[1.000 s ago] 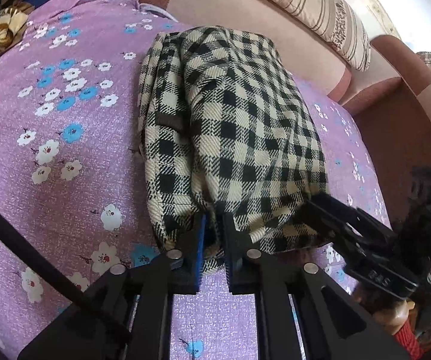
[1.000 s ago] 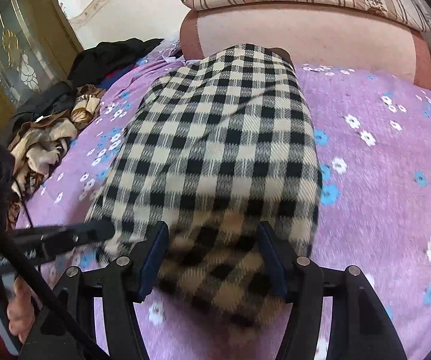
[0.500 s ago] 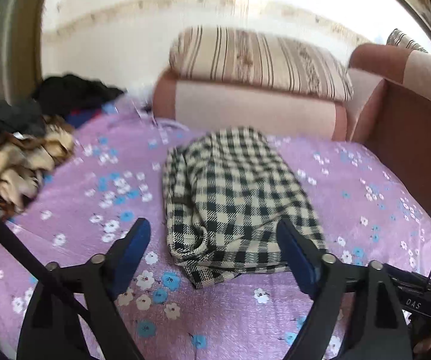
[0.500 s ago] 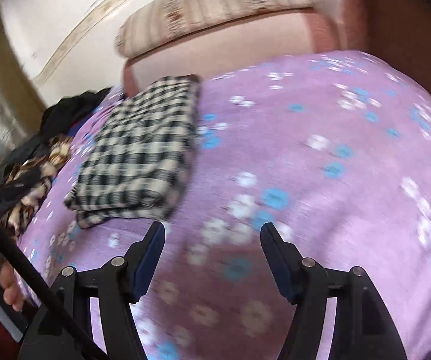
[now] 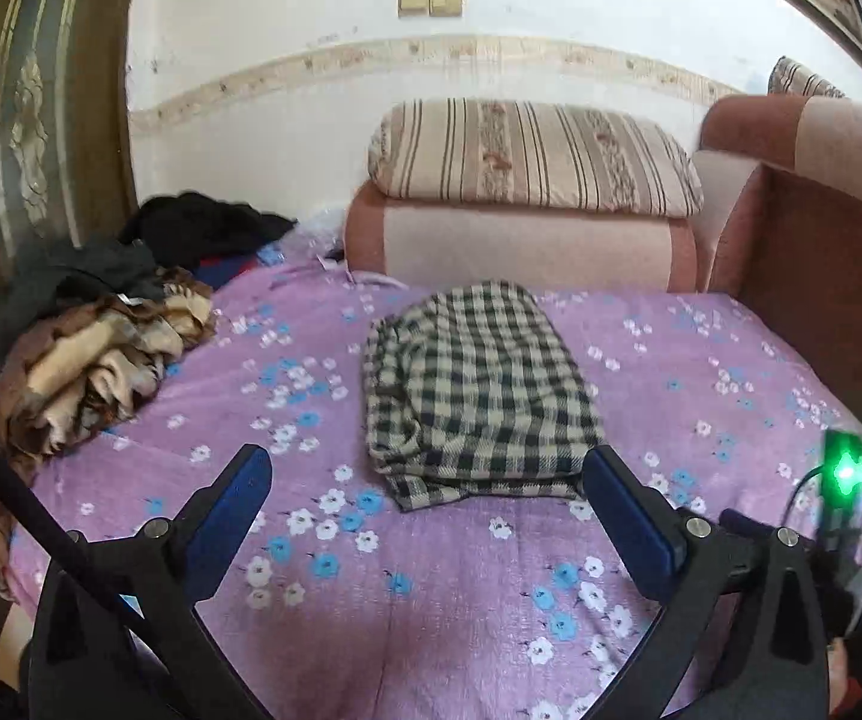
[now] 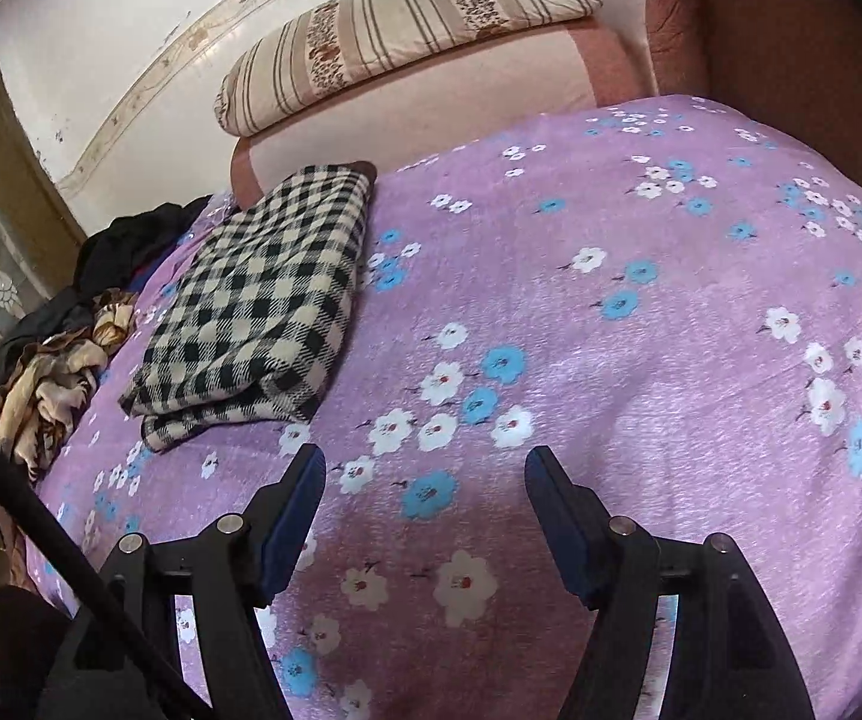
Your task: Fold large clothes
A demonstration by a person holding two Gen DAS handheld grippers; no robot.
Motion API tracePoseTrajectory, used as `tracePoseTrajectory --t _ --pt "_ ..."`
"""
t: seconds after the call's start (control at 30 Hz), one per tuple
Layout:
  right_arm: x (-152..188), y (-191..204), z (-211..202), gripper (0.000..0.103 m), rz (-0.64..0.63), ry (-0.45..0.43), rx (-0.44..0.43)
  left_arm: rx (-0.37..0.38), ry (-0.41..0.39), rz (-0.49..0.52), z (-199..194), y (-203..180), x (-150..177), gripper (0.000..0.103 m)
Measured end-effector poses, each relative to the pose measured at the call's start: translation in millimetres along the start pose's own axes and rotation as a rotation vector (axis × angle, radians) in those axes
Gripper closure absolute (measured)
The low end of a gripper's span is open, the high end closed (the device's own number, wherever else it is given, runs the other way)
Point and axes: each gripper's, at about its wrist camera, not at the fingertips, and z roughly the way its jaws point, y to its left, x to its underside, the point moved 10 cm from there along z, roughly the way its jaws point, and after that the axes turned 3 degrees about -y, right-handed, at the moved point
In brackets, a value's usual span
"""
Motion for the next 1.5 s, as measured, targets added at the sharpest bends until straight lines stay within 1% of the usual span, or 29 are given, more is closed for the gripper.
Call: tracePoseTrajectory --t 0.1,0.17,0.27,0.37,0.5,0.57,0.67,0.8,1.1,1.27,1.4,1.5 --pt "2 8 -1 0.029 -0.04 -0.011 0.018 -0.028 -0.038 0.011 -19 0 -7 0.0" --pt "4 13 0 0.029 -0.059 -0.011 0.018 -0.046 -0.043 0.015 -25 1 -9 0.0" --pt "7 20 2 0.029 -0.092 -0.006 0.017 -0.081 -0.041 -0.007 -32 5 -8 0.0" --pt "8 26 -2 0.029 -0.136 -0.026 0.032 -0.084 -0.042 -0.036 -36 8 -6 0.0" --pt "7 30 -11 0.029 -0.182 -0.064 0.055 -0.076 0.015 -0.047 -35 7 3 0.0" --pt "6 28 -13 0.028 -0.18 -0.071 0.068 -0.068 0.057 -0.046 -32 5 9 0.0" --pt "6 23 -11 0.028 -0.156 -0.062 0.073 -0.048 0.086 -0.054 -32 2 17 0.0" --pt "8 20 -11 0.028 -0.144 -0.053 0.077 -0.05 0.094 -0.053 -33 0 24 0.0" --pt "17 29 -12 0.027 -0.19 -0.053 0.09 -0.031 0.125 -0.064 -31 -6 32 0.0" --pt "21 30 -9 0.026 -0.198 -0.041 0.1 -0.011 0.149 -0.092 -25 -5 37 0.0" --pt "19 33 -10 0.026 -0.208 -0.051 0.107 0.0 0.173 -0.116 -17 -4 45 0.0" --pt "18 37 -13 0.024 -0.217 -0.062 0.101 0.011 0.2 -0.137 -9 -3 52 0.0"
